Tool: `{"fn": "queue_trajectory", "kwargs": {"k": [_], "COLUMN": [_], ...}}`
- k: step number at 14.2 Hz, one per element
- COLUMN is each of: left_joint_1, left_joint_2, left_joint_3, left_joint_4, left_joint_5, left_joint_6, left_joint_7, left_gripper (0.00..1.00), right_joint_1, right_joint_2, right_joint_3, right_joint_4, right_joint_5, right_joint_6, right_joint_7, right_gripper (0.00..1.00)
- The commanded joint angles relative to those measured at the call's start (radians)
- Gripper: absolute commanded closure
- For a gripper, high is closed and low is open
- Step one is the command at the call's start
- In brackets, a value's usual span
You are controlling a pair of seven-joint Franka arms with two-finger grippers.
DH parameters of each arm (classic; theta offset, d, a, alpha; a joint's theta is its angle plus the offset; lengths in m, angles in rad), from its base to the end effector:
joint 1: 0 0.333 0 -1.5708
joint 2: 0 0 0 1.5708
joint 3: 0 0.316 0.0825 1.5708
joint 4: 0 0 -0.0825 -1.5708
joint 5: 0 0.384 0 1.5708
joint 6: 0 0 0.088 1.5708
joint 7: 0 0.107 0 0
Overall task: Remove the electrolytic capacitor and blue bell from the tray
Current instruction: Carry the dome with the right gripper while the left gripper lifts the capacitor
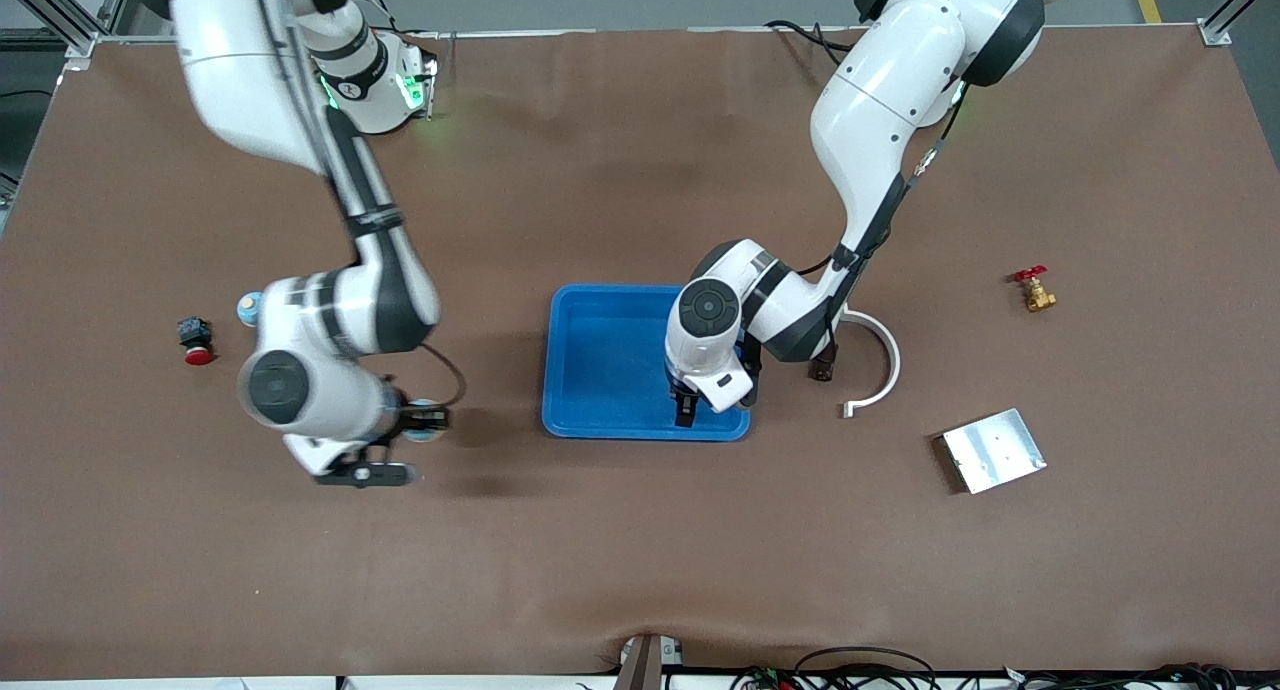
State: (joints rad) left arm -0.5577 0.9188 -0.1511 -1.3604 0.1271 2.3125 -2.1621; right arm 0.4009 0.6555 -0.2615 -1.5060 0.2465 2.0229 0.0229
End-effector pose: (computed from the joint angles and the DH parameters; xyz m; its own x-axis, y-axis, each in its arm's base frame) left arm 0.5783 -0.4605 0.1730 0.1400 0.9892 -0.0437 0.9900 -0.1390 0.0244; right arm 0.6832 0.1388 0.2812 0.9925 0.0412 -0.1154 0.0359 -0.9983 -0.0469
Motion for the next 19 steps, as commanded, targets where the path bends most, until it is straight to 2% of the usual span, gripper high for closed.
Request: {"fn": "queue_trajectory", "kwargs": {"k": [1, 2, 5, 6, 7, 8, 9, 14, 17, 18, 19], "left_joint_1": [-0.021, -0.022, -0.028, -0.039, -0.044, -0.044, -0.044, -0.042, -0.033, -0.027, -0.019], "left_joint_2": [0.015, 0.015, 0.014, 0.014, 0.014, 0.012, 0.011, -0.021, -0.076, -0.095, -0.118], "left_joint_3": [0.016, 0.016, 0.031, 0.042, 0.051, 0.051, 0.051, 0.054, 0.051, 0.048, 0.045], "left_joint_4": [0.035, 0.035, 0.034, 0.034, 0.034, 0.034, 0.032, 0.034, 0.032, 0.027, 0.018], "left_joint_5": [-0.007, -0.007, -0.007, -0.009, -0.011, -0.009, -0.006, -0.004, -0.003, -0.003, -0.004], "left_joint_6": [-0.016, -0.016, -0.016, -0.016, -0.018, -0.018, -0.021, -0.073, -0.139, -0.142, -0.162], "left_joint_7": [-0.012, -0.013, -0.013, -0.013, -0.013, -0.010, -0.001, 0.089, 0.253, 0.322, 0.384], "left_gripper": [0.19, 0.25, 0.37, 0.48, 0.66, 0.92, 1.00, 1.00, 1.00, 1.00, 1.00], "right_joint_1": [-0.112, -0.137, -0.157, -0.172, -0.178, -0.175, -0.166, -0.155, -0.157, -0.157, -0.155], "right_joint_2": [-0.126, -0.137, -0.139, -0.131, -0.128, -0.125, -0.120, -0.109, -0.103, -0.099, -0.093], "right_joint_3": [0.015, 0.007, -0.025, -0.025, -0.025, -0.024, -0.024, -0.022, -0.022, -0.022, -0.021], "right_joint_4": [-0.186, -0.213, -0.276, -0.280, -0.280, -0.283, -0.290, -0.335, -0.338, -0.339, -0.339], "right_joint_5": [-0.007, -0.015, -0.052, -0.059, -0.059, -0.058, -0.052, -0.050, -0.050, -0.050, -0.050], "right_joint_6": [0.013, 0.016, 0.069, 0.097, 0.124, 0.143, 0.152, 0.172, 0.172, 0.172, 0.171], "right_joint_7": [-0.243, -0.285, -0.346, -0.360, -0.374, -0.376, -0.371, -0.367, -0.363, -0.363, -0.362], "right_gripper": [1.00, 1.00, 1.00, 1.00, 1.00, 1.00, 1.00, 1.00, 1.00, 0.96, 0.87]}}
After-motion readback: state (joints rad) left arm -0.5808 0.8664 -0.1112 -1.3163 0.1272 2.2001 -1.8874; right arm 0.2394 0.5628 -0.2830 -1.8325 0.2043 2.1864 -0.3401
